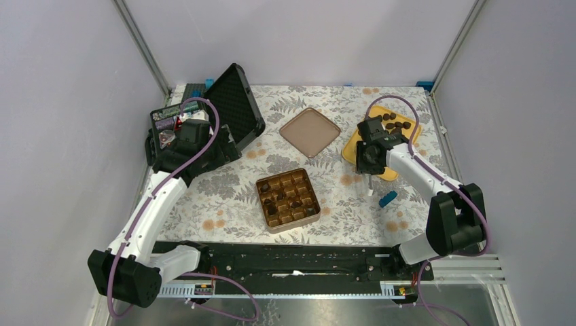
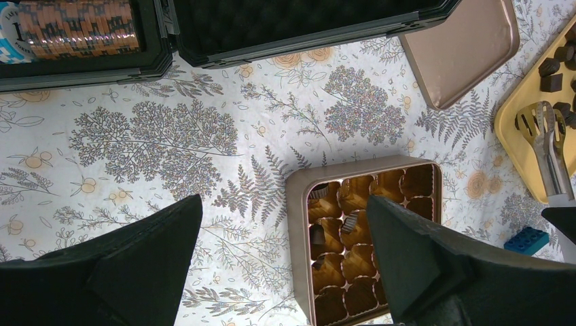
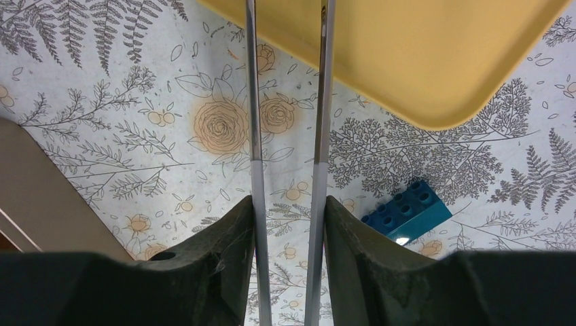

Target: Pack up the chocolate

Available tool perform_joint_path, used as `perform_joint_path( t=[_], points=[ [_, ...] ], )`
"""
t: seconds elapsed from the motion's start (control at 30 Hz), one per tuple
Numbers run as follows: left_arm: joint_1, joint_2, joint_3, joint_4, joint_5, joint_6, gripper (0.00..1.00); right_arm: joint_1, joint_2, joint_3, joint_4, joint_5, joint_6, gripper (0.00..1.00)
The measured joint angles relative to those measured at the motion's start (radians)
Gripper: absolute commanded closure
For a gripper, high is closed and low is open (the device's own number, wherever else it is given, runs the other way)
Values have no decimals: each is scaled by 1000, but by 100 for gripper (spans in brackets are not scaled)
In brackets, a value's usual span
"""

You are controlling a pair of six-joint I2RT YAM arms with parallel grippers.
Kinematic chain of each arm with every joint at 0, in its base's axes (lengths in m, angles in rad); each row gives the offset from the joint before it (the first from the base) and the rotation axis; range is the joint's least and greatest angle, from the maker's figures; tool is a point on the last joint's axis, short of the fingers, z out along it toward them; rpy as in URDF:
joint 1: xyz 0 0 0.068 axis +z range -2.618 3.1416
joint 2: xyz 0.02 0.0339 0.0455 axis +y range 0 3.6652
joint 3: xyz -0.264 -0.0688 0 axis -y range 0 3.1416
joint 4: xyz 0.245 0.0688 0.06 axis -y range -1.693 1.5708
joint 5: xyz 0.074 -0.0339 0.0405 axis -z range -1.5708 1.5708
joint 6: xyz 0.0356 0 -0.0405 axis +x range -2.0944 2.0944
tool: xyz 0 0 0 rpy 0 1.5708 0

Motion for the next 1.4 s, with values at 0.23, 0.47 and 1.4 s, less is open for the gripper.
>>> perform_joint_path(
  t=[0.23,0.47,1.4],
  points=[
    [0,0,0,0,0,0,1,27,0,6,-21,27,-5,53],
    [0,0,0,0,0,0,1,32,1,6,-24,32,-8,56],
    [0,-8,0,-2,-4,0,1,69,-167,73,-123,21,-22,72]
  ],
)
